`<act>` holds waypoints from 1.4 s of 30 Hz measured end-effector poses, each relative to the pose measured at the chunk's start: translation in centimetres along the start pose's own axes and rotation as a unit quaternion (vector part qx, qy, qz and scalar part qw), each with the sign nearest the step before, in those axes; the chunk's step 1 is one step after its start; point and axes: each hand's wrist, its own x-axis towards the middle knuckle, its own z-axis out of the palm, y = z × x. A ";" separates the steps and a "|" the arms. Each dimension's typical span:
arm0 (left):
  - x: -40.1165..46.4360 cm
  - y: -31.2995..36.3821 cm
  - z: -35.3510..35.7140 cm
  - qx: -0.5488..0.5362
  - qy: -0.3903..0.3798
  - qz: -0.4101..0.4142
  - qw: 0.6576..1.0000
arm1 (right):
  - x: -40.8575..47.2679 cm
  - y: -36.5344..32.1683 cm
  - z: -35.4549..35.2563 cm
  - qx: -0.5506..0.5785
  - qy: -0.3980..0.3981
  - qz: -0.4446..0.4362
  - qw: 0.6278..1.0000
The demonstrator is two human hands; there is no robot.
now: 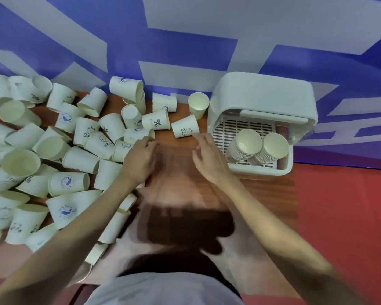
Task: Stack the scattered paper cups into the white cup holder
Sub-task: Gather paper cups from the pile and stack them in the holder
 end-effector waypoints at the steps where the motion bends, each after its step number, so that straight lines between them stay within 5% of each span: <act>1: 0.5 -0.8 -0.3 0.026 -0.018 0.014 0.999 | 1.3 -0.2 0.7 -0.002 0.002 0.011 1.000; 10: 6.2 -2.5 -3.6 0.272 -0.218 0.150 0.925 | 9.0 1.2 4.1 -0.050 0.019 0.139 0.989; 16: 6.8 -3.1 -3.6 0.334 -0.227 0.231 0.885 | 10.7 1.1 4.9 -0.056 0.006 0.190 0.980; 26: 5.9 -2.7 -5.2 0.306 -0.127 0.228 0.915 | 7.6 -0.1 2.3 0.003 0.063 0.126 0.990; 35: 2.0 1.5 -6.2 0.038 0.112 0.119 0.986 | 0.0 -2.0 -7.2 0.012 0.145 -0.007 0.989; 42: -0.2 8.7 -6.1 -0.067 0.134 0.167 0.974 | -6.6 0.6 -12.7 0.025 0.234 0.017 0.972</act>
